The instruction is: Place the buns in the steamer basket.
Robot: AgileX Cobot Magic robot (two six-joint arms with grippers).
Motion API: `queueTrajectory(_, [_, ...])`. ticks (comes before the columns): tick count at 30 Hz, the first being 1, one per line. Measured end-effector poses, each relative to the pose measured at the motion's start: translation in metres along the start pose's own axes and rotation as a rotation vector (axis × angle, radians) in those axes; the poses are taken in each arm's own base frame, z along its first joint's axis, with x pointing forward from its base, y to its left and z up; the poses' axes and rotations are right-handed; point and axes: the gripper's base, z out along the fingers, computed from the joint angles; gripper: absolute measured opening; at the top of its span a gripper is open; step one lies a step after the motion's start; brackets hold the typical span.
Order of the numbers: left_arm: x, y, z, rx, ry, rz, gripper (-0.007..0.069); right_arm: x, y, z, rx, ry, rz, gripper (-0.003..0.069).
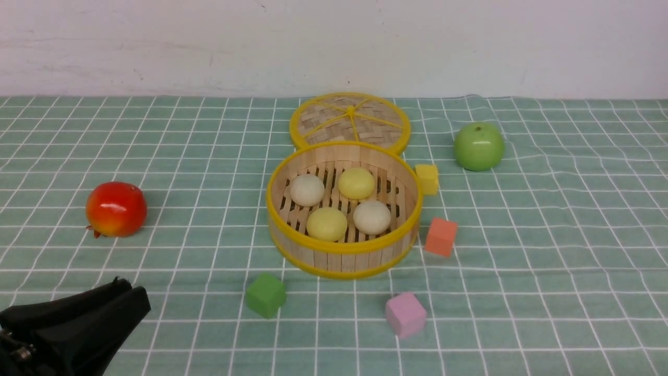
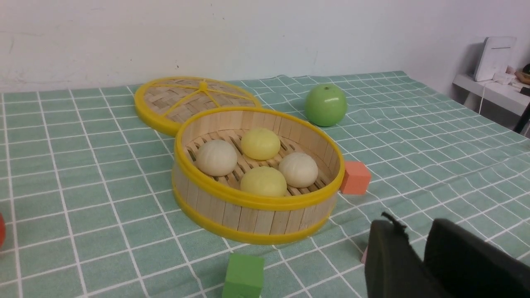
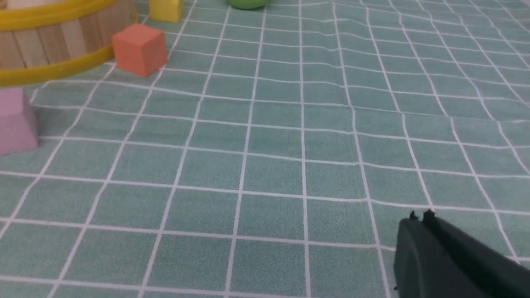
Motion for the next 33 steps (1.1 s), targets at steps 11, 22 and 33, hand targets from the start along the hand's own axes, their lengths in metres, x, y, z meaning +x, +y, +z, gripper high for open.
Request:
queueTrajectory(11, [0.0000,0.0000,0.0000,0.000,0.000,0.000,0.0134,-0.0001,0.0000,0.0000,0.000,-0.001,0.001,-0.0016])
queueTrajectory(22, [0.0000,0.0000,0.0000,0.000,0.000,0.000,0.0148,-0.0001,0.0000,0.0000,0.000,-0.001,0.001,-0.0007])
queueTrajectory(33, [-0.0012,0.0026,-0.0012,-0.024,-0.011,0.041,0.0150,0.0001,0.0000,0.0000,0.000,0.000,0.001,-0.0003])
